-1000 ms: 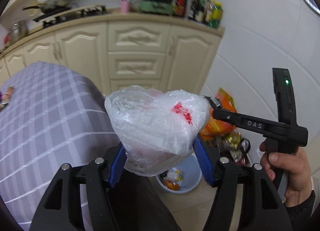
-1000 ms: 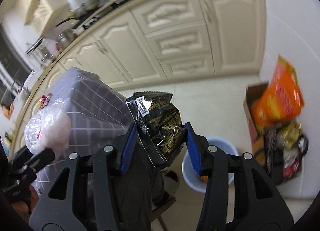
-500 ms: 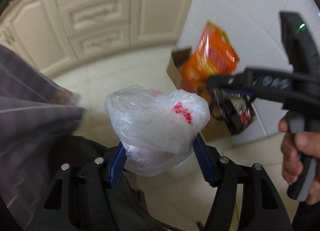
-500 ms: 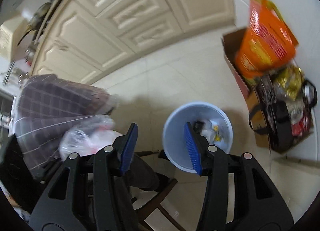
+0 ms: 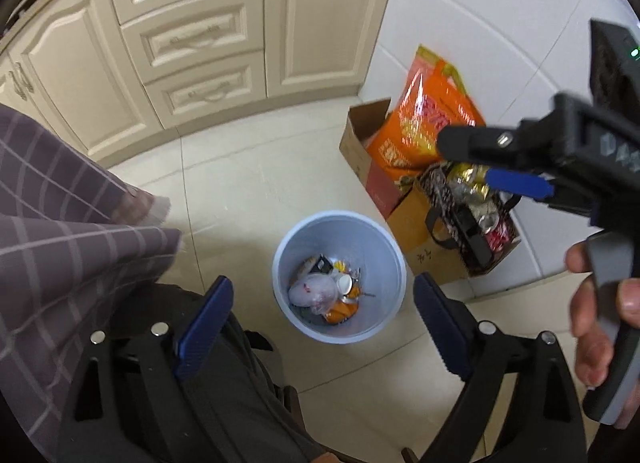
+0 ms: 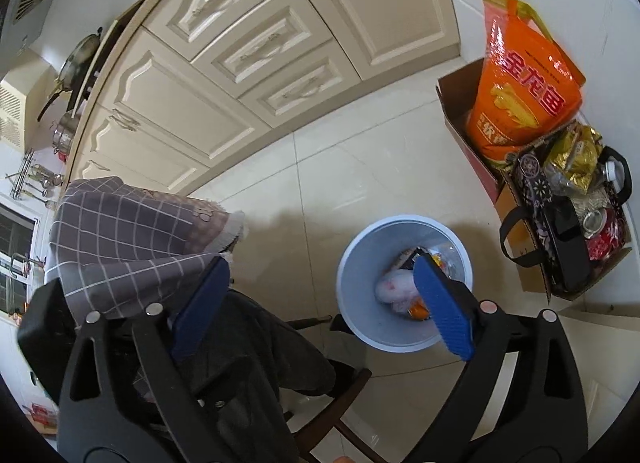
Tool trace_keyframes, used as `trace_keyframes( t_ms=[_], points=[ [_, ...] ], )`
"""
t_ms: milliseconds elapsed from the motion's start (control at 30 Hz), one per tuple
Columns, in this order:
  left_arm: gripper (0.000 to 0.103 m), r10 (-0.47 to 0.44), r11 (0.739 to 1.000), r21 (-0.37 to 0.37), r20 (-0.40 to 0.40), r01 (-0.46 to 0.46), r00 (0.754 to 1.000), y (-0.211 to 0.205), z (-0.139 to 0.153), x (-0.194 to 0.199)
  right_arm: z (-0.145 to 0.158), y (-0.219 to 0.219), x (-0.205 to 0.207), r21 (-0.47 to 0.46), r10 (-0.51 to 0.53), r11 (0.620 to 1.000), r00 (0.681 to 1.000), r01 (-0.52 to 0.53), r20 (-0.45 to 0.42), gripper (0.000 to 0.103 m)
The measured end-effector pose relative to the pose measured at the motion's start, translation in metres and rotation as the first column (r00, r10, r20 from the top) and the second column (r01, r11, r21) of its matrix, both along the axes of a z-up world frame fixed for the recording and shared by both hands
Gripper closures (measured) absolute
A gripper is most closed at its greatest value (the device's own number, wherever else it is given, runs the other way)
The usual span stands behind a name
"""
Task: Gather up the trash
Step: 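Carry both bags over the blue bin and open both tools to drop them, then swing both tools back toward the table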
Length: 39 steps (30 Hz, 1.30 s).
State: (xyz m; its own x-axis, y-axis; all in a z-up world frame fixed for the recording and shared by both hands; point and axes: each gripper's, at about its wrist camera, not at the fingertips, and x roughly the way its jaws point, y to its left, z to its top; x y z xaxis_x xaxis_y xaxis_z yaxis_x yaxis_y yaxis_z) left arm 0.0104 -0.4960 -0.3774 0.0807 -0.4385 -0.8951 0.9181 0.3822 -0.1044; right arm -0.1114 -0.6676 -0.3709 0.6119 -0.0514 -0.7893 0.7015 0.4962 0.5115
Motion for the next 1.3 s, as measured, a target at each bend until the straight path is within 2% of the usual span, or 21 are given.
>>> trace_keyframes(
  t_ms=[300, 600, 767, 1000, 1300],
  points=[
    [0.013, 0.056, 0.988, -0.146, 0.070, -0.046, 0.996, 0.032, 0.070, 0.003, 0.040, 0.019, 0.021, -0.060, 0.043, 0.997, 0.998, -0.040, 0.049, 0.010],
    [0.010, 0.125, 0.951, -0.299, 0.149, -0.076, 0.981, 0.071, 0.143, 0.013, 0.093, 0.040, 0.049, -0.151, 0.112, 0.984, 0.988, -0.096, 0.103, 0.010],
    [0.010, 0.201, 0.923, -0.364, 0.191, -0.121, 0.961, 0.101, 0.180, 0.029, 0.128, 0.058, 0.071, -0.202, 0.168, 0.970, 0.975, -0.137, 0.145, 0.010],
    [0.009, 0.354, 0.872, -0.433, 0.233, -0.230, 0.906, 0.153, 0.218, 0.064, 0.176, 0.093, 0.111, -0.271, 0.266, 0.941, 0.940, -0.205, 0.215, 0.009],
    [0.009, 0.547, 0.789, -0.473, 0.254, -0.391, 0.798, 0.231, 0.249, 0.114, 0.223, 0.162, 0.179, -0.360, 0.439, 0.870, 0.864, -0.338, 0.249, 0.009]
  ],
)
